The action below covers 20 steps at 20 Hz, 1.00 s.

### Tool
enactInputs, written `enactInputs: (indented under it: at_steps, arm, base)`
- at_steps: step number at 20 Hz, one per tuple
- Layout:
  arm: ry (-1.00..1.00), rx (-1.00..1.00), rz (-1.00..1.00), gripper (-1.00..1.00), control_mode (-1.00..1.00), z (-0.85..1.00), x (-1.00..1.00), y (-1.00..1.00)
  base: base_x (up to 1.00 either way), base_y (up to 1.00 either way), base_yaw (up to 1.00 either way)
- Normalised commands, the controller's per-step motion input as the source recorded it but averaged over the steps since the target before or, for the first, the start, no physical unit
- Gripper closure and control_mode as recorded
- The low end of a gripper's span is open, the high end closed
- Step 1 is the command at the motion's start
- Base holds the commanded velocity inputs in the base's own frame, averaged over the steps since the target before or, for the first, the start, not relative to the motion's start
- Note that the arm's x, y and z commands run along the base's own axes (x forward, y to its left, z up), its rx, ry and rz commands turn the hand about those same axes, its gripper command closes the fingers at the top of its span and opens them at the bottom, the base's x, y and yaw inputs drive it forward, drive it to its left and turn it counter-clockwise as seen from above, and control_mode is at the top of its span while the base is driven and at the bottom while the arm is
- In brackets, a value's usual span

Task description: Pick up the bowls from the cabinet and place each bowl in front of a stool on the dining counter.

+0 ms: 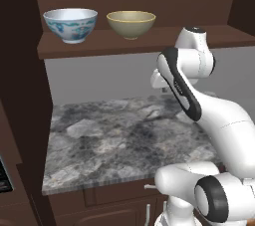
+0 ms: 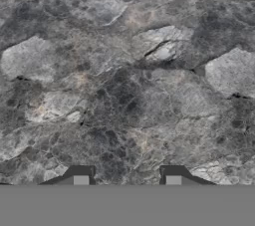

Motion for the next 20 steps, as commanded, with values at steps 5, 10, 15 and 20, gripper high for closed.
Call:
enactInputs:
  at_steps: [5, 10, 15, 20]
  arm:
    - [-0.03, 0.0, 0.0, -1.0, -1.0, 0.08, -0.3, -0.03]
    - [-0.26, 0.0, 0.0, -1.0, -1.0, 0.69, -0.34, 0.0]
    - [-0.15, 0.02, 0.0, -1.0, -1.0, 0.91, -0.15, 0.02]
    - [-0.19, 0.02, -0.01, -1.0, -1.0, 0.81, -0.43, 0.01]
  base:
    - [0.0, 0.0, 0.0]
    - [0.0, 0.0, 0.0]
    - [0.0, 0.0, 0.0]
    - [0.0, 0.0, 0.0]
